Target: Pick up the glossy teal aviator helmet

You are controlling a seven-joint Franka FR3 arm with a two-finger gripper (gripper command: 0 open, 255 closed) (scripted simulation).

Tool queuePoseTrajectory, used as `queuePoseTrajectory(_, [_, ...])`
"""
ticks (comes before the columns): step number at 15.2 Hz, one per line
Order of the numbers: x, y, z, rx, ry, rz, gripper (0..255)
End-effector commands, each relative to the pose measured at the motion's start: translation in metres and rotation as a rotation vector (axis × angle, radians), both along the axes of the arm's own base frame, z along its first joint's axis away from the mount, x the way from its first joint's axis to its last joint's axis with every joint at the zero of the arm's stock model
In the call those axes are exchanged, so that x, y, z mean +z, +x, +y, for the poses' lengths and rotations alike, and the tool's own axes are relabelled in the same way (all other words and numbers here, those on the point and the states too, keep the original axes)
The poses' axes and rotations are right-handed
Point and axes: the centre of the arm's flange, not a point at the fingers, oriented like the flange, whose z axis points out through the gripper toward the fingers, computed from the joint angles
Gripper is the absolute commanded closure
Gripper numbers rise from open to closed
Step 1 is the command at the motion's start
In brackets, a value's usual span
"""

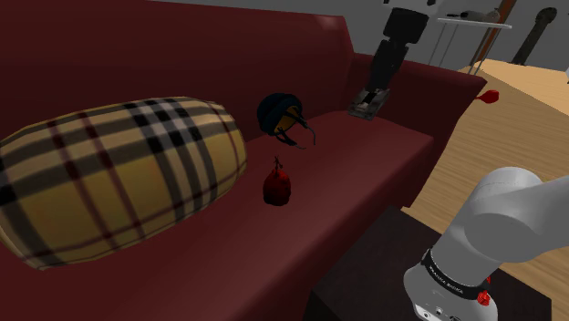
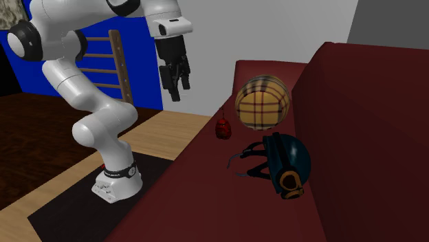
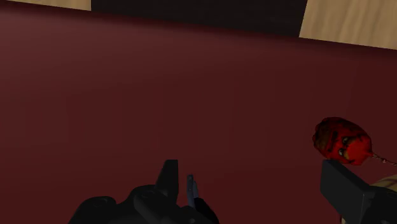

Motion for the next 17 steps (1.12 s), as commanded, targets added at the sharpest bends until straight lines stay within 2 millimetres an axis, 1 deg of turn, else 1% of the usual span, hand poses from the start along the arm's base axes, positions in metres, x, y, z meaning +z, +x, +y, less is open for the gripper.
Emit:
queuePoseTrajectory(1, [0.000, 0.000, 0.000, 0.000, 0.000, 0.000, 0])
queuePoseTrajectory(9, [-0.057, 0.076, 0.001, -0.034, 0.030, -0.088, 0])
queuePoseTrajectory(17, [-0.107, 0.157, 0.001, -0.067, 0.060, -0.177, 0])
